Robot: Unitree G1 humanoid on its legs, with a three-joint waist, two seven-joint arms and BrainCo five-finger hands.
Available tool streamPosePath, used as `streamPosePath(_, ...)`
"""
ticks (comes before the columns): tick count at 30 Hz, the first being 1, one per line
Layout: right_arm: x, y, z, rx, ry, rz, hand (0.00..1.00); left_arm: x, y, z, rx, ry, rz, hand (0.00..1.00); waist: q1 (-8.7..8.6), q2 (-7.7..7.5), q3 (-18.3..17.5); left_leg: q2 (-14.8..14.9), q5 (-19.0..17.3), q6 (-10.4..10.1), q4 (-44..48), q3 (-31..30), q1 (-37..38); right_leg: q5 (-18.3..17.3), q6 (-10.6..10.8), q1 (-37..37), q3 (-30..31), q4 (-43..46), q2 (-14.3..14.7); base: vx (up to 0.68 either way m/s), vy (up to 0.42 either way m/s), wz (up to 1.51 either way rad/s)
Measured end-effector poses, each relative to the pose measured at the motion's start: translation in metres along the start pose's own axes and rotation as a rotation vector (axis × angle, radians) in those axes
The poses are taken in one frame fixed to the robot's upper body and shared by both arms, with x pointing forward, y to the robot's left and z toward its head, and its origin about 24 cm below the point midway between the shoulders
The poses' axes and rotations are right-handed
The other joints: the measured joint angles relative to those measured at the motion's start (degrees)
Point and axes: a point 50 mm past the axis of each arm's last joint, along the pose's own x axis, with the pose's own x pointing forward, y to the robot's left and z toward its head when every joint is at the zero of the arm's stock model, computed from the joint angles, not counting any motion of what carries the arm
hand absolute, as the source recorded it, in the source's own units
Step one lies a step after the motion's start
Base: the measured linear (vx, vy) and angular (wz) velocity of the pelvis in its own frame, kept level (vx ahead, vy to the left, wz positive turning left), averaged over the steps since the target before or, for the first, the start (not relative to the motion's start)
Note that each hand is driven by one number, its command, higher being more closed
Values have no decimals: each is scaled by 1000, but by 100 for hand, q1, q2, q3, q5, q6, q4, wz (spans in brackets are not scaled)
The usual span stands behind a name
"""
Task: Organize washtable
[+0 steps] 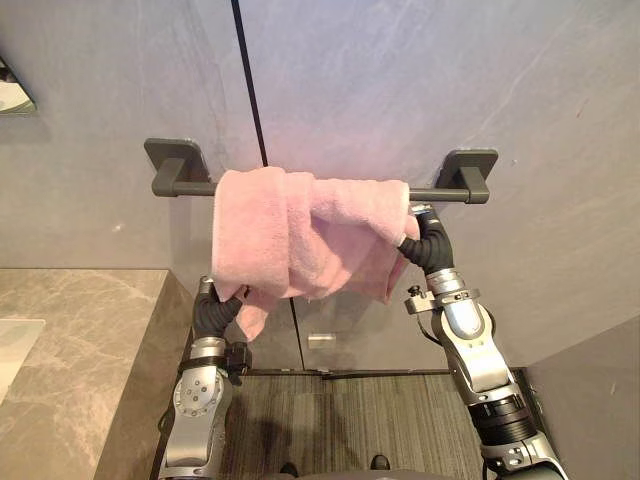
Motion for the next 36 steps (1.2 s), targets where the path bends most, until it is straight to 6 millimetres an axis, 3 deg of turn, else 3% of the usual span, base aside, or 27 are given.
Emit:
streamPosePath(4, -4, -16, 6, -16, -21, -64, 100, 2, 9, 13, -3, -67, 40, 100, 1, 0, 0, -1, -13, 6, 7, 10, 2, 0, 0, 1, 10, 0, -2, -24, -13, -1)
streamPosePath(10, -7, -25, 4, -26, -12, -99, 100, 1, 9, 13, -37, -72, 55, 100, 3, 5, 5, -1, -18, 8, 11, 14, 1, 0, 0, 2, 14, 0, -2, -31, -17, 0)
streamPosePath(21, -10, -26, 0, -23, 9, -100, 100, 0, 10, 12, -62, -69, 88, 100, 1, 25, 93, -2, -20, 8, 12, 9, -2, -2, 3, 2, 10, 2, -2, -10, -6, 0)
streamPosePath(36, -18, -12, -21, 10, 107, -29, 100, -6, 22, -20, -115, 64, 179, 100, 5, 32, 97, -7, -18, 9, 4, -49, -33, -10, 11, 11, -37, 3, -10, 0, 0, 0)
